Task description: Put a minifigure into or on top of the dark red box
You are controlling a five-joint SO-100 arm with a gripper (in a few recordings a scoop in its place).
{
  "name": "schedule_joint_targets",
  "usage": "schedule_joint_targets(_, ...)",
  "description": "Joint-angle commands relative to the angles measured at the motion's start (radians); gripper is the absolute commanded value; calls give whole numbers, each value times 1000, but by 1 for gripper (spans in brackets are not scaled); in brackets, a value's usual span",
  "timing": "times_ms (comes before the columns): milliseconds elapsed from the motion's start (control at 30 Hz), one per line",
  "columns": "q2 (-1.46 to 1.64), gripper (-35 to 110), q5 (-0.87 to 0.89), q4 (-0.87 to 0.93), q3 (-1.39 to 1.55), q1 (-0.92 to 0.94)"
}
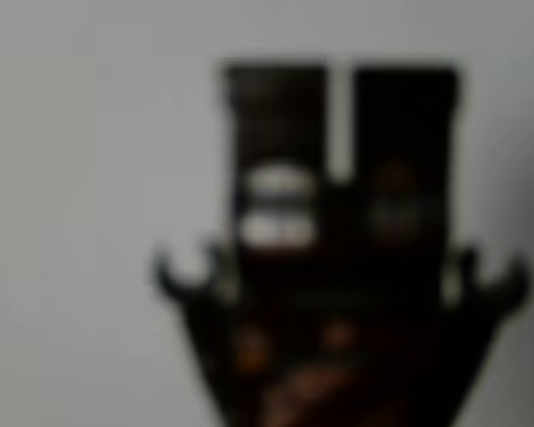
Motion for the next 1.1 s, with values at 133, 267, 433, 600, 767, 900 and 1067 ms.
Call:
schedule_joint_targets(133, 686, 0, -258, -258, 787, 509)
schedule_joint_targets(267, 667, 0, -339, -339, 861, 707)
schedule_joint_targets(433, 482, 0, -400, -453, 834, 828)
schedule_joint_targets(600, 202, 0, -431, -476, 652, 871)
schedule_joint_targets(767, 107, 16, -413, -453, 607, 897)
schedule_joint_targets(900, 166, 19, -428, -405, 614, 868)
schedule_joint_targets(1067, 489, 14, -448, -410, 845, 747)
